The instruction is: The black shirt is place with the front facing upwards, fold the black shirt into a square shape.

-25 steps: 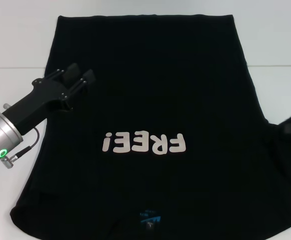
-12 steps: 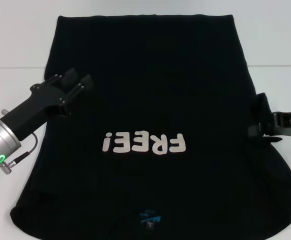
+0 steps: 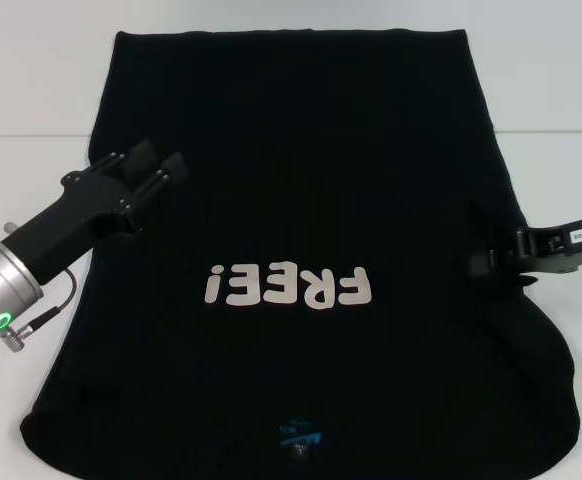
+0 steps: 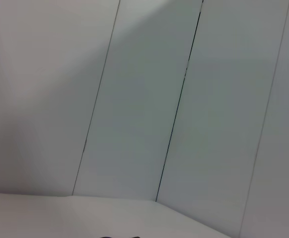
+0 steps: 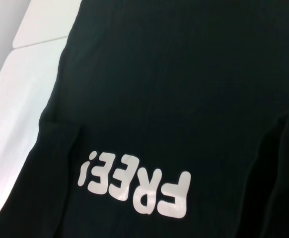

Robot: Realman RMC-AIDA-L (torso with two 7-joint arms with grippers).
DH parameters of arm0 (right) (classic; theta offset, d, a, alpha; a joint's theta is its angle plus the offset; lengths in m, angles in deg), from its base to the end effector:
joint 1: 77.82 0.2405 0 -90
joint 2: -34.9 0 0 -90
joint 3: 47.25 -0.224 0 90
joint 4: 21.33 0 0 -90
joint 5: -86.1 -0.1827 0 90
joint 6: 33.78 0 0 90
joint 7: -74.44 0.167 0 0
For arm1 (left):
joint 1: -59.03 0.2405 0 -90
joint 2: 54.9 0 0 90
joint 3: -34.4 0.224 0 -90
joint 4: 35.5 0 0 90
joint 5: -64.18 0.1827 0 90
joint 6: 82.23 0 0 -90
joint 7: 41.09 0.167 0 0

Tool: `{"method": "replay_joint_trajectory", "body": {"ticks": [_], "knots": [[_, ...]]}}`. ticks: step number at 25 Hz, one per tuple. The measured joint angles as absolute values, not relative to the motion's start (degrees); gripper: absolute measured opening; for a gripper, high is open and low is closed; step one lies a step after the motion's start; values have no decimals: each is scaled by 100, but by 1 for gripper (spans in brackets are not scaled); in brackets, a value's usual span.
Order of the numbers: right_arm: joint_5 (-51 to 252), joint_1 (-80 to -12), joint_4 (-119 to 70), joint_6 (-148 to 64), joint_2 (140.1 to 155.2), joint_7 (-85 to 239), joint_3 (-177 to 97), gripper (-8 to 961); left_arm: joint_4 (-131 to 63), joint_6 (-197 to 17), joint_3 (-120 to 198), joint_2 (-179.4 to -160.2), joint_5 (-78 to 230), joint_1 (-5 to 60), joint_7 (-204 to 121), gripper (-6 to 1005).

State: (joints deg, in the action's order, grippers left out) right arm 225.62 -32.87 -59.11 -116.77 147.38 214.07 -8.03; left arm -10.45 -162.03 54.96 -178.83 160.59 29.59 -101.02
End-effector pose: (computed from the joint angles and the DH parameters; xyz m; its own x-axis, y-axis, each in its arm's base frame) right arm 0.2188 0.3583 0.0188 0.3184 -0.9161 -0.2435 -0.9476 -0.3005 -0.1086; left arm -0.2241 0.3316 0.0131 0.5409 0.1198 0.8325 0.6945 -0.6220 -0.3617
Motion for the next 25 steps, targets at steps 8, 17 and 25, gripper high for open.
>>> {"method": "replay_joint_trajectory", "body": {"ticks": [8, 17, 25], "knots": [[22573, -3189, -5767, -11541, 14769, 21405, -692, 102, -1045, -16182, 5496, -17883, 16060, 2948, -10095, 480], [22566, -3175, -5693, -11519, 14800, 21400, -603, 123, -1083, -16176, 5496, -17882, 16059, 2935, -10048, 480], [22499, -3130, -5693, -11513, 14817, 21414, -644, 368, -1127, -16176, 5496, -17882, 16059, 2915, -10020, 480]]}}
